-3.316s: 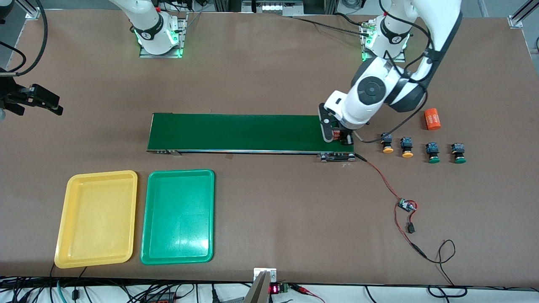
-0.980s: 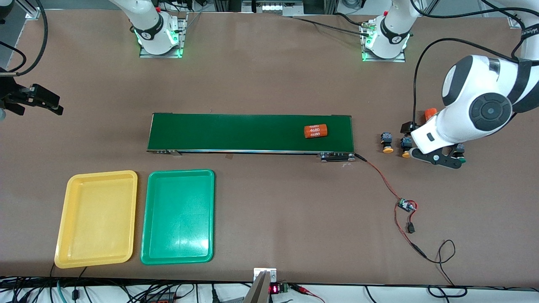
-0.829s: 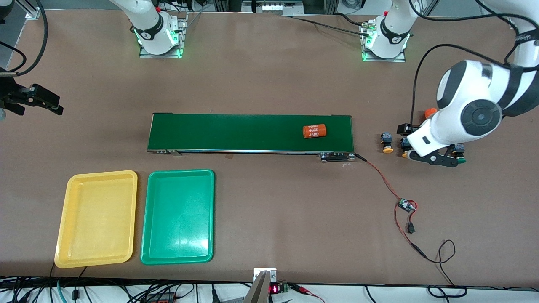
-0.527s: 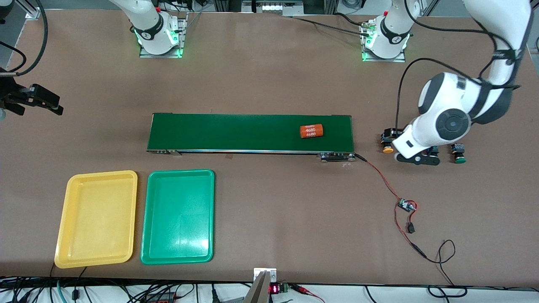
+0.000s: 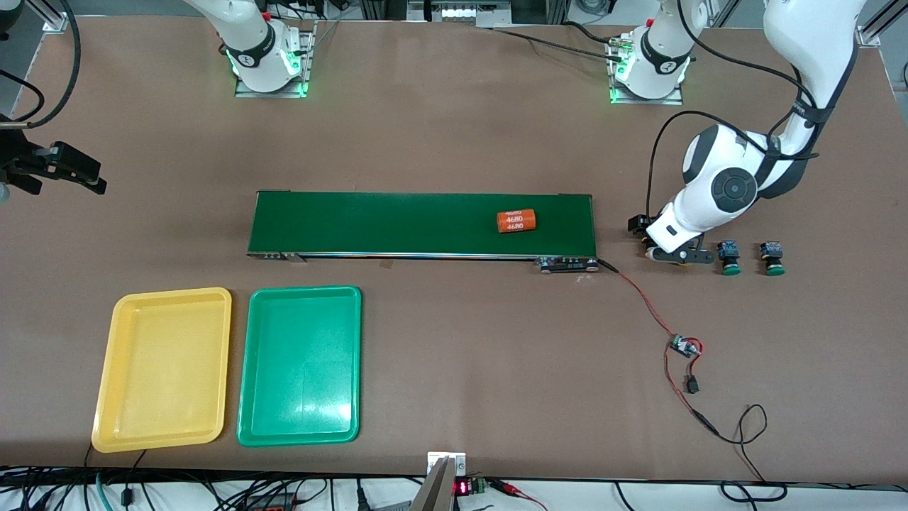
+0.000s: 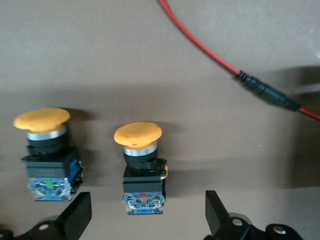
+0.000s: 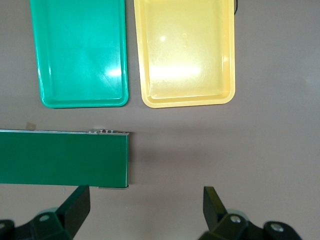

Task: Sort buttons by color to trays
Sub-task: 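Grasp the yellow button with the left gripper and carry it to the belt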

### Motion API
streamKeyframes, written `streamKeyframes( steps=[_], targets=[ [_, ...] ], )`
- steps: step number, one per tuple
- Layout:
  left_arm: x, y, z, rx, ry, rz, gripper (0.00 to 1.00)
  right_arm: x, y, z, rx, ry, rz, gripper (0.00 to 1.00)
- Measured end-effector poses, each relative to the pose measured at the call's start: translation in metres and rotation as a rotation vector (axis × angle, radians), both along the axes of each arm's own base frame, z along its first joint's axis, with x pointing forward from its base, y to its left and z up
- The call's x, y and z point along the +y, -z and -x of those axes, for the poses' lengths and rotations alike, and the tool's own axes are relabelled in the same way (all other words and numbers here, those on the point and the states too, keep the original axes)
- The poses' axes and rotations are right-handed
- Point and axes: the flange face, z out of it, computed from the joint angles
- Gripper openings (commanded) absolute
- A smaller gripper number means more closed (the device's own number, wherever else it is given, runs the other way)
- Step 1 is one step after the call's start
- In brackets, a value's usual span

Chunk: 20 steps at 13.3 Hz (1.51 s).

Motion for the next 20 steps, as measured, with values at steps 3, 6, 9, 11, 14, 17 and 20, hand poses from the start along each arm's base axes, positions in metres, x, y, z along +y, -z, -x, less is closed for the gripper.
streamKeyframes(
  steps=[3,6,9,11,14,17,20],
  targets=[
    [0.008,0.024,0.006,0.0,-0.026,0.032,0.45,0.001,-0.001,-0.001,-0.01,-0.002,0.0,1.0],
    [0.008,0.025,0.005,-0.004,-0.028,0.037,0.17,0.001,-0.001,-0.002,-0.016,-0.002,0.001,1.0],
    [0.009,0.014,0.001,-0.003,-0.026,0.023,0.17,0.001,-0.001,-0.003,-0.021,-0.002,0.001,1.0],
    [0.005,-0.016,-0.009,0.036,-0.007,-0.019,0.17,0.001,0.0,-0.003,-0.022,-0.002,0.001,1.0],
    [-0.022,-0.09,-0.025,0.083,0.044,-0.092,0.17,0.0,0.0,-0.003,-0.019,-0.001,0.001,1.0],
    [-0.078,-0.133,-0.028,0.08,0.023,-0.059,0.17,-0.004,0.002,0.0,0.006,0.007,0.0,1.0],
    [-0.143,-0.13,-0.011,0.075,-0.009,-0.023,0.17,-0.004,0.002,0.001,0.01,0.007,0.0,1.0]
  ],
)
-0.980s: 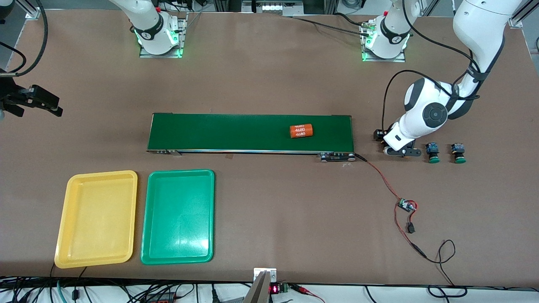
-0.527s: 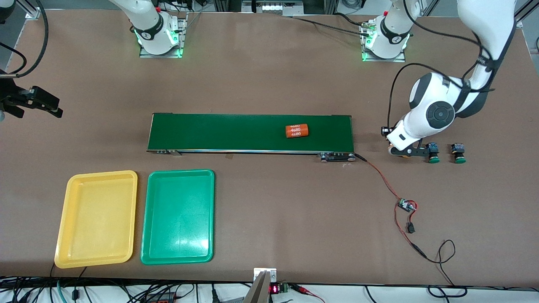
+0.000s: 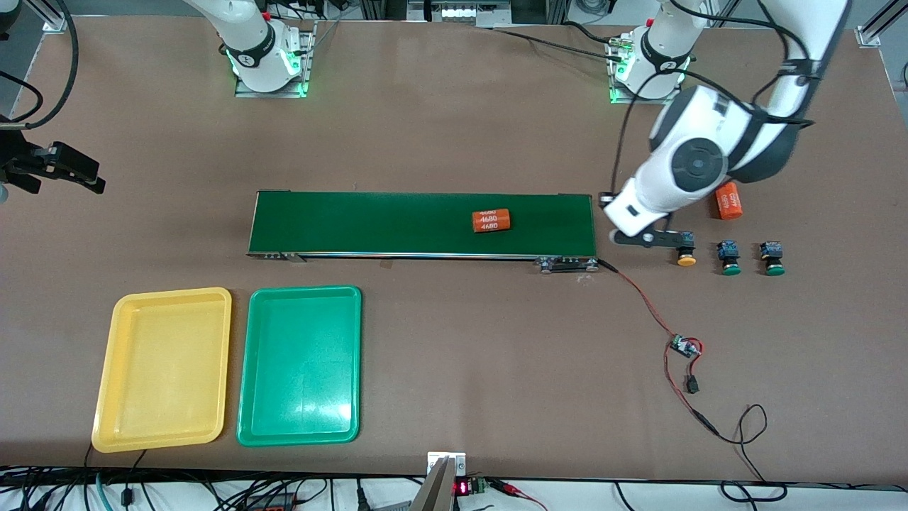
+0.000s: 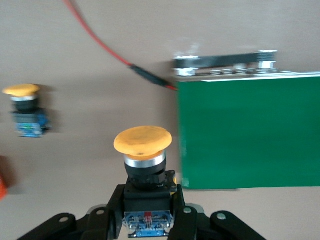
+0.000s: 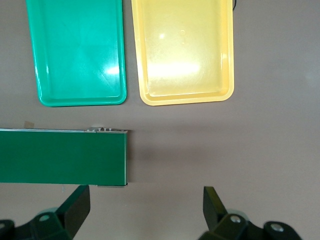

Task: Sort buttons by color to trays
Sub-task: 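Grasp the yellow button with the left gripper and carry it to the belt, then set the yellow button on the belt and open the left gripper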

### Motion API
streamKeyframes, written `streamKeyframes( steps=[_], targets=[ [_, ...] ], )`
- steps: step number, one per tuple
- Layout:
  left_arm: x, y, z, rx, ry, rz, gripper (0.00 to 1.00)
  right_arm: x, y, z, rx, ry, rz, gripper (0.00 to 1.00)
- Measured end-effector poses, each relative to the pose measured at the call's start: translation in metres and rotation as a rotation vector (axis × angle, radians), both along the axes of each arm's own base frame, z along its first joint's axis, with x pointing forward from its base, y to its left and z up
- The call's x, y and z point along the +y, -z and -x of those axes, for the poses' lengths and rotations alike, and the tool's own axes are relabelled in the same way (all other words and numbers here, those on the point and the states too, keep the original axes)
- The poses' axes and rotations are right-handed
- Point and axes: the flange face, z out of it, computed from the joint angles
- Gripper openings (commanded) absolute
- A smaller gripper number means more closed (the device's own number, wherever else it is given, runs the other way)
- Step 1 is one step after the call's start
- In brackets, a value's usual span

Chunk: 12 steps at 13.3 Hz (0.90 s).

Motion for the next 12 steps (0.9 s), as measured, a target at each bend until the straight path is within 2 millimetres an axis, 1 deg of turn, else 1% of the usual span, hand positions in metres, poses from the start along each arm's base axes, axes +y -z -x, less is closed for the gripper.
streamKeyframes(
  steps=[2,4,5,6,7,9,11,12],
  targets=[
    [-0.038,0.013,0.007,-0.025,-0.016,0.031,0.17,0.0,0.0,0.0,0.0,0.0,0.0,1.0],
    [-0.071,0.031,0.017,-0.028,-0.049,0.055,0.17,0.0,0.0,0.0,0.0,0.0,0.0,1.0],
    [-0.084,0.04,0.024,-0.017,-0.062,0.06,0.17,0.0,0.0,0.0,0.0,0.0,0.0,1.0],
    [-0.094,0.048,0.029,-0.006,-0.069,0.063,0.17,0.0,0.0,0.0,0.0,0.0,0.0,1.0],
    [-0.098,0.054,0.031,0.0,-0.072,0.069,0.17,0.0,0.0,0.0,0.0,0.0,0.0,1.0],
    [-0.099,0.065,0.03,0.0,-0.092,0.088,0.18,0.0,0.0,0.0,0.0,0.0,0.0,1.0],
    [-0.099,0.074,0.027,-0.001,-0.107,0.107,0.24,0.0,0.0,0.0,0.0,0.0,0.0,1.0],
    [-0.099,0.077,0.027,0.002,-0.117,0.108,0.46,0.0,0.0,0.0,0.0,0.0,0.0,1.0]
  ],
)
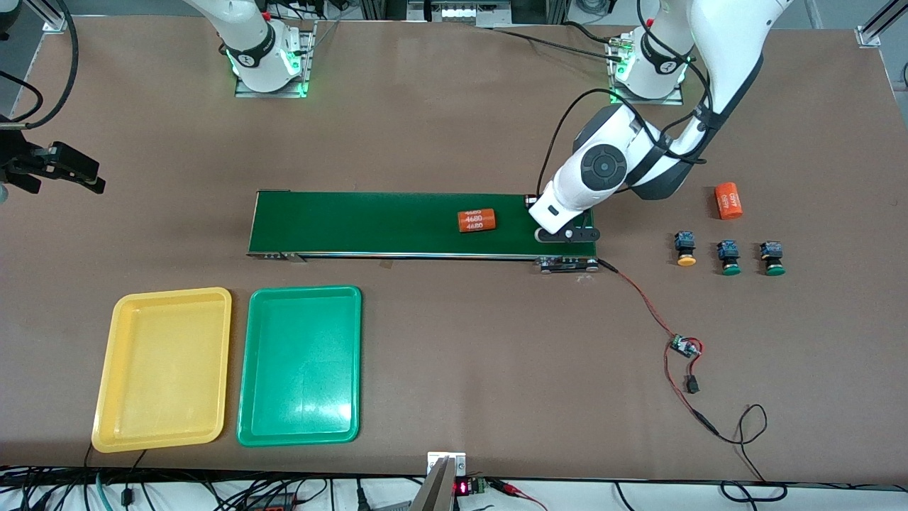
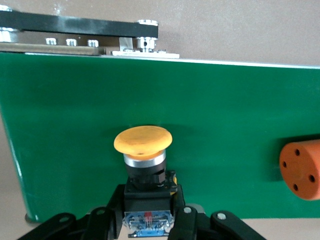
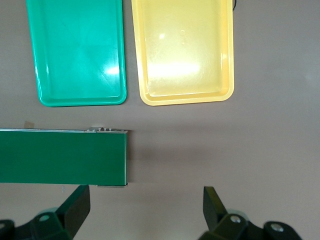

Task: Sort buttons by color to trays
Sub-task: 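Set the yellow button on the belt and open the left gripper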

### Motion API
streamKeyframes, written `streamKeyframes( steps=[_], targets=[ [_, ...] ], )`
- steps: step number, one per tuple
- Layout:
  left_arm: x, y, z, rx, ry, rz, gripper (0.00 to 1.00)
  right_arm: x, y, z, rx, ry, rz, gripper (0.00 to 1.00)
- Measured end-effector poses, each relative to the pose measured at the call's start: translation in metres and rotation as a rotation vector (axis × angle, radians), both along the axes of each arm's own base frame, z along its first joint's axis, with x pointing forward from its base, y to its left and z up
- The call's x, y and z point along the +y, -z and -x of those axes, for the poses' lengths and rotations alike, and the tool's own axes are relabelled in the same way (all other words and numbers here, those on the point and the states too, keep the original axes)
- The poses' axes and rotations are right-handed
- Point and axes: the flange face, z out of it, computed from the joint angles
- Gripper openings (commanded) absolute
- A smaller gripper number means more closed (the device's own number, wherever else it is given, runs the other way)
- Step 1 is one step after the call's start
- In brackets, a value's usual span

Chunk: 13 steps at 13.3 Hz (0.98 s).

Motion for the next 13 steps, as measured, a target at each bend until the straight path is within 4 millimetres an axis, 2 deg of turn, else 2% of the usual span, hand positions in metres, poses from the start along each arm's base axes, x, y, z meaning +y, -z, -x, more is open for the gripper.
streamKeyframes(
  steps=[1,2,6,8,9,11,12,13],
  targets=[
    [0.0,0.001,0.0,0.003,-0.017,-0.003,0.9,0.0,0.0,0.0,0.0,0.0,0.0,1.0],
    [-0.002,0.002,0.001,0.005,-0.031,-0.006,1.0,0.0,0.0,0.0,0.0,0.0,0.0,1.0],
    [0.0,-0.009,-0.005,0.004,-0.048,-0.019,1.0,0.0,0.0,0.0,0.0,0.0,0.0,1.0],
    [0.013,-0.04,-0.021,0.03,-0.056,-0.072,1.0,0.0,0.0,0.0,0.0,0.0,0.0,1.0],
    [0.023,-0.063,-0.032,0.051,-0.068,-0.104,1.0,0.0,0.0,0.0,0.0,0.0,0.0,1.0],
    [0.059,-0.109,-0.061,0.081,-0.117,-0.154,1.0,0.0,0.0,0.0,0.0,0.0,0.0,1.0],
    [0.086,-0.122,-0.076,0.073,-0.139,-0.188,1.0,0.0,0.0,0.0,0.0,0.0,0.0,1.0],
    [0.113,-0.126,-0.087,0.059,-0.141,-0.22,1.0,0.0,0.0,0.0,0.0,0.001,0.0,1.0]
  ],
)
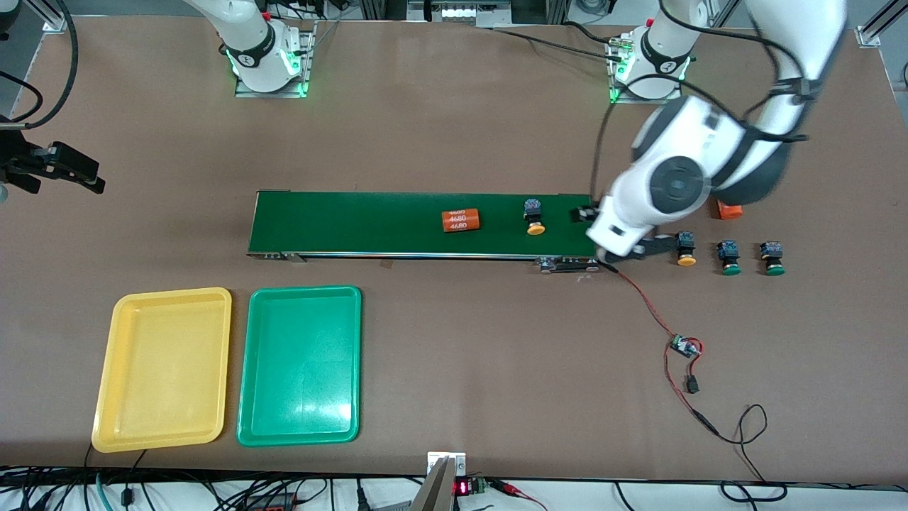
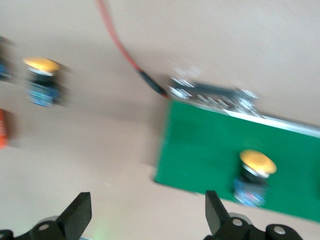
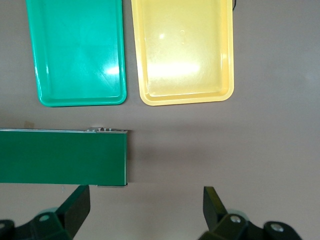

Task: Sort buttons by color to trays
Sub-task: 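Set the yellow button on the belt and open the left gripper, then move the left gripper down over the second yellow button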

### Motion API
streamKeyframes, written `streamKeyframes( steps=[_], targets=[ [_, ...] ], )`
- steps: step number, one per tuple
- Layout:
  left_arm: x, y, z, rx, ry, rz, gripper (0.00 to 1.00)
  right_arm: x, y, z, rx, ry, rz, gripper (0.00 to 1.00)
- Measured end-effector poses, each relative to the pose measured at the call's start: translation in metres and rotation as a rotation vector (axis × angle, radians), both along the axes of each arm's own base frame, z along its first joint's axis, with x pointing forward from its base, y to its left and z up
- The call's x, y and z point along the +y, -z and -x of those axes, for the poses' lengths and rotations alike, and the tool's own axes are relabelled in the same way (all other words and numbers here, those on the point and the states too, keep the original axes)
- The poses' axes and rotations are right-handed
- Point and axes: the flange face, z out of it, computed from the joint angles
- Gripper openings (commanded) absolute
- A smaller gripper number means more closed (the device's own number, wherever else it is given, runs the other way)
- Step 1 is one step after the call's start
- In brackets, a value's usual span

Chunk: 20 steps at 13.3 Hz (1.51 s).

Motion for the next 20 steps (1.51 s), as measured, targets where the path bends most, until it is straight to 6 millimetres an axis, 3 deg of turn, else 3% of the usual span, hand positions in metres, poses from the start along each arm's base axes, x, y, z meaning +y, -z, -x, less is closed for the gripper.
streamKeyframes(
  steps=[3,6,8,12,15,19,20],
  targets=[
    [0.075,0.016,-0.022,0.014,0.114,-0.006,1.0,0.0,0.0,0.0,0.0,0.0,0.0,1.0],
    [0.152,0.054,-0.036,-0.003,0.213,0.035,1.0,0.0,0.0,0.0,-0.001,0.0,0.0,1.0],
    [0.18,0.084,-0.029,-0.024,0.246,0.043,1.0,0.0,0.0,0.0,-0.001,0.0,0.0,1.0],
    [0.185,0.143,0.007,-0.034,0.335,0.029,0.98,0.0,-0.001,-0.001,-0.01,0.0,0.001,1.0],
    [0.189,0.17,0.028,-0.082,0.347,0.066,0.93,0.0,-0.001,-0.001,-0.012,-0.001,0.001,1.0],
    [0.204,0.19,0.049,-0.092,0.318,0.098,0.71,0.001,-0.001,-0.001,-0.011,-0.002,0.001,1.0],
    [0.207,0.192,0.051,-0.087,0.31,0.1,0.61,0.001,-0.001,-0.001,-0.009,-0.002,0.0,1.0]
  ],
)
